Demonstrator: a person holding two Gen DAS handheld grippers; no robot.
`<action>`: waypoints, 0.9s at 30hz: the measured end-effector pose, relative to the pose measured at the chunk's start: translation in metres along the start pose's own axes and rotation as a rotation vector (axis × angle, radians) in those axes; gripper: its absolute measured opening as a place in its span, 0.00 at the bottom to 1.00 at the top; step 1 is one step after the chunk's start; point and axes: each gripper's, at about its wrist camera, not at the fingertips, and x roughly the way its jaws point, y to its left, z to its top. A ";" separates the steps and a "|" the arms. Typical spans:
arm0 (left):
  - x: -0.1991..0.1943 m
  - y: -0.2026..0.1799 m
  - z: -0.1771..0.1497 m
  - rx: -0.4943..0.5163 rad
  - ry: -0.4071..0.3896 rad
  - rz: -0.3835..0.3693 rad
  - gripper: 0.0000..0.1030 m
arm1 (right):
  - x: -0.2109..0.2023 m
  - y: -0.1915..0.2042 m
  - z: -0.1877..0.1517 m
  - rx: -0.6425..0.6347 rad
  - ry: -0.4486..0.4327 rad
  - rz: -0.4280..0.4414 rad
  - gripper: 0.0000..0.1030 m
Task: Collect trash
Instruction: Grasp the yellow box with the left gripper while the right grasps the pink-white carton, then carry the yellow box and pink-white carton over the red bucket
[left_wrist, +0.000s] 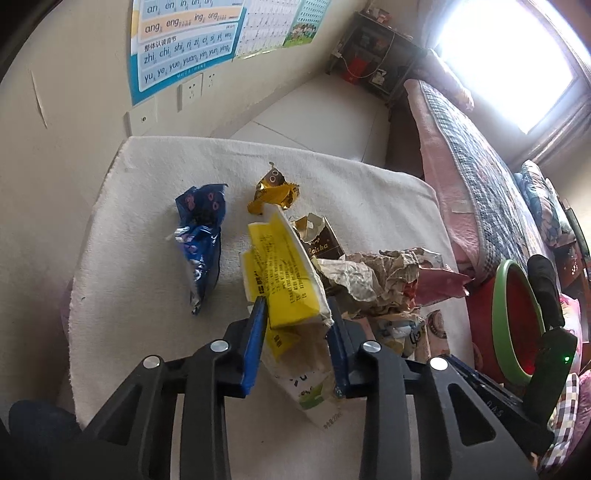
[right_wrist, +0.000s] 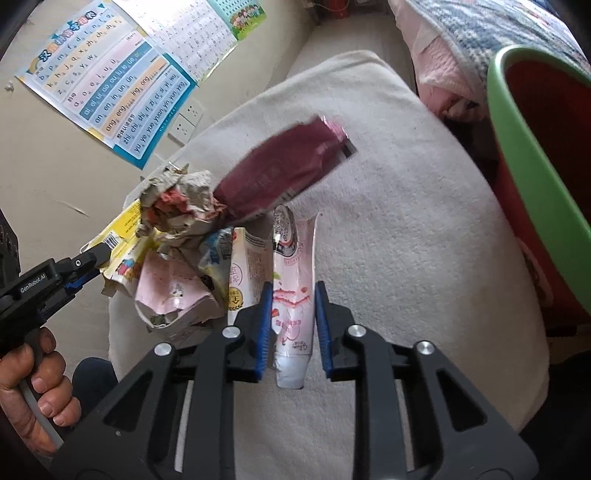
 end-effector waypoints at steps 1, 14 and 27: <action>-0.002 0.000 0.000 0.003 -0.002 0.000 0.26 | -0.002 0.001 0.000 -0.002 -0.004 0.001 0.21; -0.043 0.001 -0.014 0.035 -0.058 -0.002 0.24 | -0.045 0.016 -0.011 -0.064 -0.079 -0.013 0.20; -0.088 -0.030 -0.020 0.104 -0.138 -0.020 0.23 | -0.096 0.023 -0.013 -0.111 -0.188 -0.007 0.20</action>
